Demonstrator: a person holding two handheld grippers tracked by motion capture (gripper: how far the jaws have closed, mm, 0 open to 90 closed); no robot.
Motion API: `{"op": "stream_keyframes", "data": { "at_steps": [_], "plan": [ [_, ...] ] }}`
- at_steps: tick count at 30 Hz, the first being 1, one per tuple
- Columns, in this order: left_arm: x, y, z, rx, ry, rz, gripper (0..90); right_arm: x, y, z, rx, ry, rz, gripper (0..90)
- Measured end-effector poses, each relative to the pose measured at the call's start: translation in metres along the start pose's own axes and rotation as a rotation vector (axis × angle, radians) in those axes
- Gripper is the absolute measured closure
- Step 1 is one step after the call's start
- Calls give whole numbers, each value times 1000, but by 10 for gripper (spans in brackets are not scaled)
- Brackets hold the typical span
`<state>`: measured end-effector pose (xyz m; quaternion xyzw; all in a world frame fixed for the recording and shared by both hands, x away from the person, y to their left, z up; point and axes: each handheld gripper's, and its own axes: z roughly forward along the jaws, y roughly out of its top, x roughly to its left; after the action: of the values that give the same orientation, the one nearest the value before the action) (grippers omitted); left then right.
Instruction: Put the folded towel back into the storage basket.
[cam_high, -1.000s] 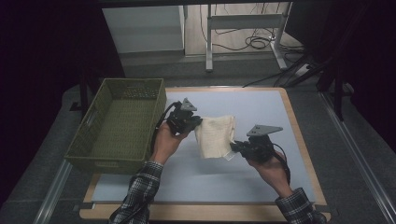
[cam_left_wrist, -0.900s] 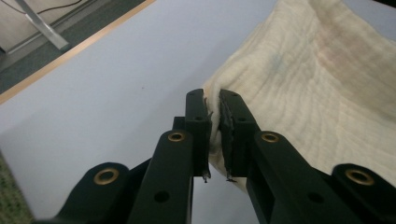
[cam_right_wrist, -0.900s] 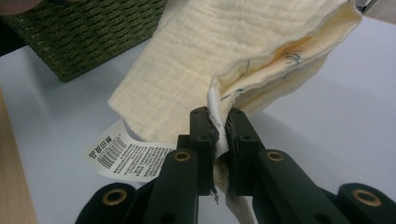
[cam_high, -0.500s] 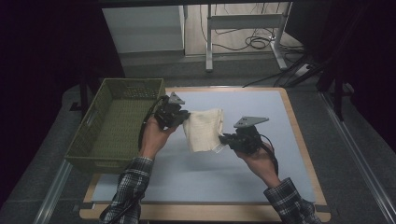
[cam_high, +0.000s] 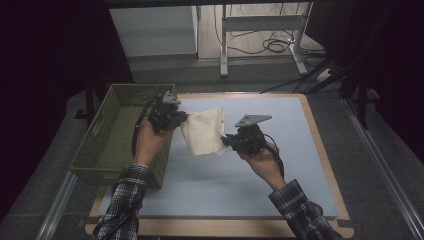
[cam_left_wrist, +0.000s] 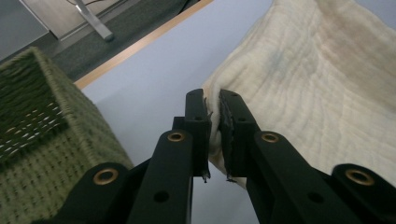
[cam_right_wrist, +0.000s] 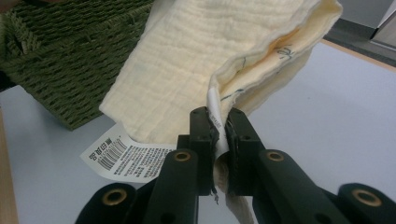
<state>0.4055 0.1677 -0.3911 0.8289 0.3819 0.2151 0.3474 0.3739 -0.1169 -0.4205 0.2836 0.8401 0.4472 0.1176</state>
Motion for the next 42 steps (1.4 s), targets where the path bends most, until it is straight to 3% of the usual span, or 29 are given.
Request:
{"op": "stream_keyframes", "data": {
  "at_steps": [21, 33, 42],
  "plan": [
    [46, -2, -45, -1, 66, -57, 828, 21, 46, 35, -40, 40, -6, 826],
    [75, -16, -75, -14, 124, -108, 829, 46, 69, 64, -82, 71, -28, 824],
    [92, -37, -89, 13, 175, -138, 829, 69, 82, 91, -86, 113, -27, 823]
  ]
}}
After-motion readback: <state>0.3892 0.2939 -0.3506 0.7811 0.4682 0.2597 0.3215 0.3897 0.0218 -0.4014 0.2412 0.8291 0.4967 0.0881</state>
